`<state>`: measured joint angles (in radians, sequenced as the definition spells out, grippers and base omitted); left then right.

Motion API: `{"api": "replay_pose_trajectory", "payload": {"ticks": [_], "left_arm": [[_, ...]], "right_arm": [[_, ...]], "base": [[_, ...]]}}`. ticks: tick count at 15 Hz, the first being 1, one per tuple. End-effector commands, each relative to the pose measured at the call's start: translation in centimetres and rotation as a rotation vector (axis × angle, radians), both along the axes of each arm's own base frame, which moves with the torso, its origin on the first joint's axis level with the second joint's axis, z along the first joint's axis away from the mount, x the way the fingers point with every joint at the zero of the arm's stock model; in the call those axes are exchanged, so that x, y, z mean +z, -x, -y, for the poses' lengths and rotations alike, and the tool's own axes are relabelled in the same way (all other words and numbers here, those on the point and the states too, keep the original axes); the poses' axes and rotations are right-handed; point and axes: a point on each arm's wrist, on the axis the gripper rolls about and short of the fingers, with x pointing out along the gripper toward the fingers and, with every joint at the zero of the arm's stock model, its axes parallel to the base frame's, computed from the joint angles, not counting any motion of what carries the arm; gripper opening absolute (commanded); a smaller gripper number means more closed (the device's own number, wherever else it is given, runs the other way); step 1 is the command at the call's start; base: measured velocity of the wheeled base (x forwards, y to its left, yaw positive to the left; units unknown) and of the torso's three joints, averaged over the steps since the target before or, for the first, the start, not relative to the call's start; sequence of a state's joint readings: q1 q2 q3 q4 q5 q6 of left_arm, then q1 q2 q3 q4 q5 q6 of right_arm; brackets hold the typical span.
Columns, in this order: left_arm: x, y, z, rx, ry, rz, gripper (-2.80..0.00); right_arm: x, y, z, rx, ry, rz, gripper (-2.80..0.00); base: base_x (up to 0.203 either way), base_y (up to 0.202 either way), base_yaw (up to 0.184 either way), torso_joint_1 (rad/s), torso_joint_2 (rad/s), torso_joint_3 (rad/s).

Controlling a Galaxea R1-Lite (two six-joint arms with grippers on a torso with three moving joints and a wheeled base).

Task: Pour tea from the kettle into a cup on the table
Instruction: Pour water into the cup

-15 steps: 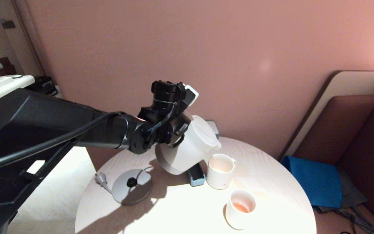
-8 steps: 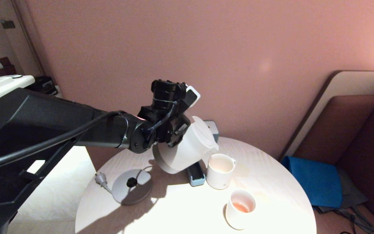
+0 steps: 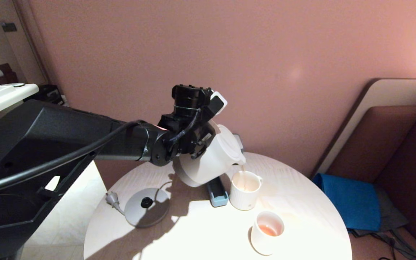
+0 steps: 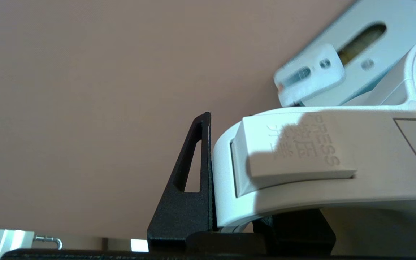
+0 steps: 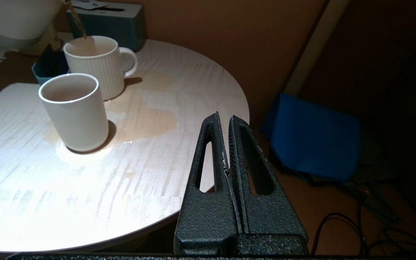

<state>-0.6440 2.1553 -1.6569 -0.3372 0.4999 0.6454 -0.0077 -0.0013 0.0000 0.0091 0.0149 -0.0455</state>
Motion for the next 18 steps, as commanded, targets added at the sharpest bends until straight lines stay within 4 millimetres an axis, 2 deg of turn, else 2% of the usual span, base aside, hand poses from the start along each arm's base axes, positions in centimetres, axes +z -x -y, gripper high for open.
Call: {"api": "replay_pose_trajectory", "payload": {"ticks": [1,18], "left_arm": [[0.2,-0.3,0.5,-0.004,-0.008,0.020,-2.80],[0.1,0.1,2.4,-0.055,-0.109,0.052,-2.80]], "right_arm": [[0.0,0.0,0.0,0.000,0.000,-0.001,-2.80],[0.0,0.0,0.0,0.000,0.000,-0.001,-2.80]], "base": [[0.000,0.000,0.000,0.000,0.00,0.000],[0.000,0.000,0.000,0.000,0.00,0.000]]}}
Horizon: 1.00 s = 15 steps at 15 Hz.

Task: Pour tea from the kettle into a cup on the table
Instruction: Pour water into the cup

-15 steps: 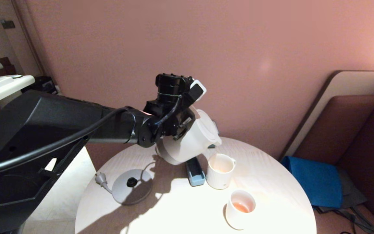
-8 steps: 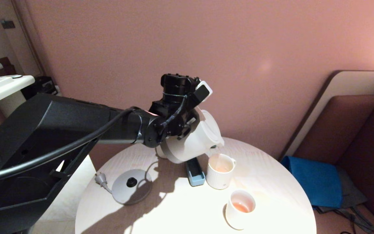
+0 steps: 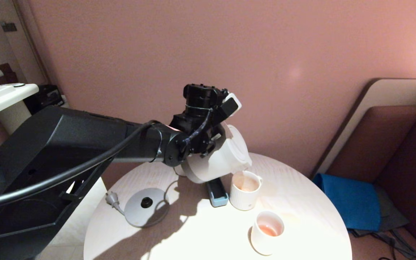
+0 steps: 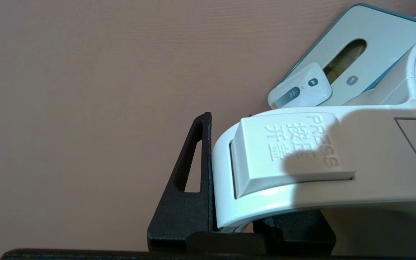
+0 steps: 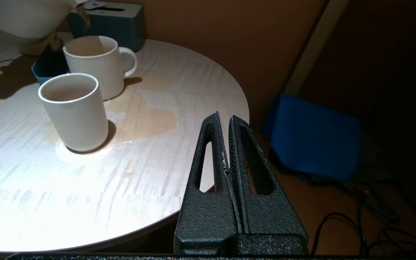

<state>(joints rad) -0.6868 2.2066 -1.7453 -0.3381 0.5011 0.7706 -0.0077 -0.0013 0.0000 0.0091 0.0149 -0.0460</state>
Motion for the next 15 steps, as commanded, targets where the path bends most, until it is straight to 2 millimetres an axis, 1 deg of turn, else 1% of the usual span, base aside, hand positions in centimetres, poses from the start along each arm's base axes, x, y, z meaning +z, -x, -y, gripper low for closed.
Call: {"api": "replay_pose_trajectory", "payload": {"ticks": [1,15], "left_arm": [[0.02,0.06,0.05,0.001,-0.009,0.004,-2.80],[-0.89,0.33,-0.23,0.014,-0.051,-0.021,-2.80]], "right_arm": [[0.00,-0.01,0.00,0.000,0.000,-0.001,-2.80],[0.00,-0.01,0.00,0.000,0.000,-0.001,-2.80]], "base": [[0.000,0.000,0.000,0.000,0.00,0.000],[0.000,0.000,0.000,0.000,0.00,0.000]]}}
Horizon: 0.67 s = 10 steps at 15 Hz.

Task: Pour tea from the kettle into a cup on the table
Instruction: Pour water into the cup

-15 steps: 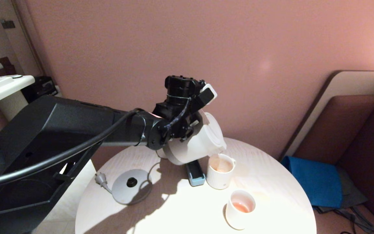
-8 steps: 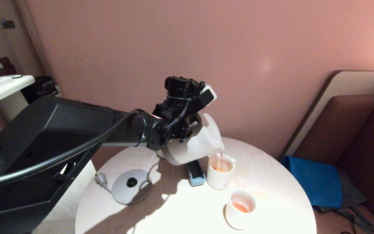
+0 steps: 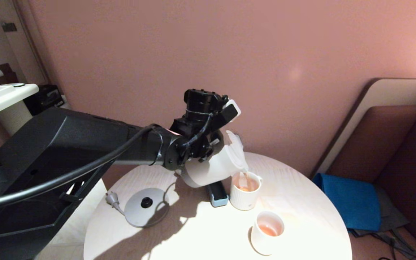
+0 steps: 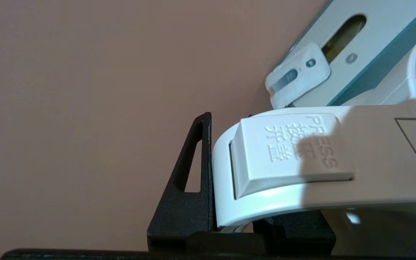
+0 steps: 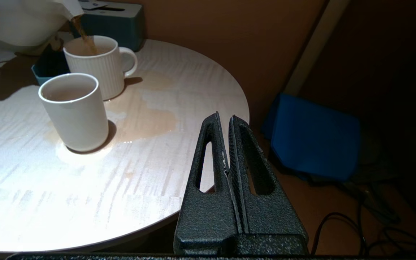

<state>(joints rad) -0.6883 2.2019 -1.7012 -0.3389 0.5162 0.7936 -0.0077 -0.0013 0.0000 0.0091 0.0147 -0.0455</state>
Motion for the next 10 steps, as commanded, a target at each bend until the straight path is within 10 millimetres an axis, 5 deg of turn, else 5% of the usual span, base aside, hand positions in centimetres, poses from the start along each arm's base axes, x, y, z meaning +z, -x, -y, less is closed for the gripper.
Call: {"api": "replay_pose_trajectory", "payload": {"ticks": [1,10], "left_arm": [[0.17,0.09,-0.14,0.003,-0.002,0.004,-2.80],[-0.34,0.29,-0.31,0.012,0.016,0.011,-2.80]], "right_arm": [[0.00,-0.01,0.00,0.001,0.000,-0.001,-2.80],[0.00,-0.01,0.00,0.001,0.000,-0.001,-2.80]], "base": [[0.000,0.000,0.000,0.000,0.00,0.000],[0.000,0.000,0.000,0.000,0.00,0.000]]}}
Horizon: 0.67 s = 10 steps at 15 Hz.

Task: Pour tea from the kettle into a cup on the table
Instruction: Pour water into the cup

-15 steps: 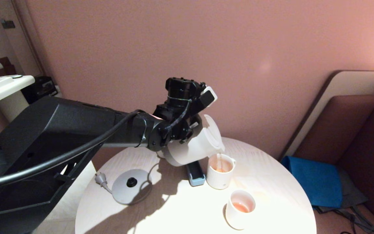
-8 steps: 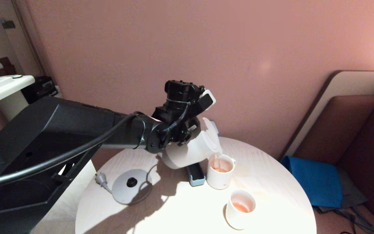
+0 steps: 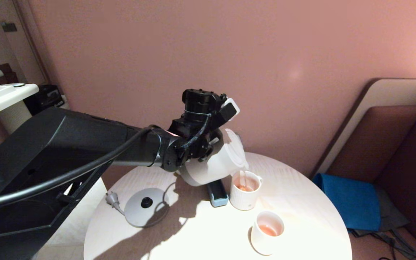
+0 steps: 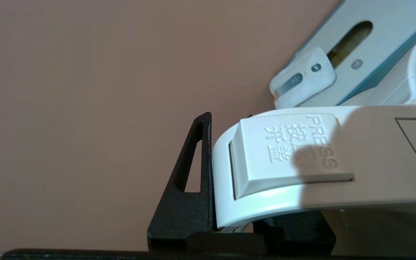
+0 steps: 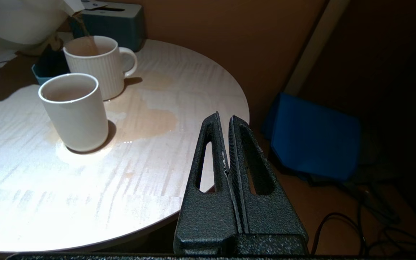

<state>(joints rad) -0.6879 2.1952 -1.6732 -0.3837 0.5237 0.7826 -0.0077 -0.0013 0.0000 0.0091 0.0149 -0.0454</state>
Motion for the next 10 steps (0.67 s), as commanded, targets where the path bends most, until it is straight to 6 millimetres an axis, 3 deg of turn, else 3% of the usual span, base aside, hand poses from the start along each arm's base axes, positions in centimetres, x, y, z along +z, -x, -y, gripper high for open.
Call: {"api": "replay_pose_trajectory", "payload": {"ticks": [1,10], "left_arm": [[-0.4,0.4,-0.4,0.003,-0.006,-0.004,-2.80],[0.1,1.7,-1.8,0.053,0.221,-0.021,-2.80]], "right_arm": [[0.0,0.0,0.0,0.000,0.001,-0.001,-2.80],[0.0,0.0,0.0,0.000,0.001,-0.001,-2.80]], "base": [[0.000,0.000,0.000,0.000,0.00,0.000],[0.000,0.000,0.000,0.000,0.00,0.000]]}}
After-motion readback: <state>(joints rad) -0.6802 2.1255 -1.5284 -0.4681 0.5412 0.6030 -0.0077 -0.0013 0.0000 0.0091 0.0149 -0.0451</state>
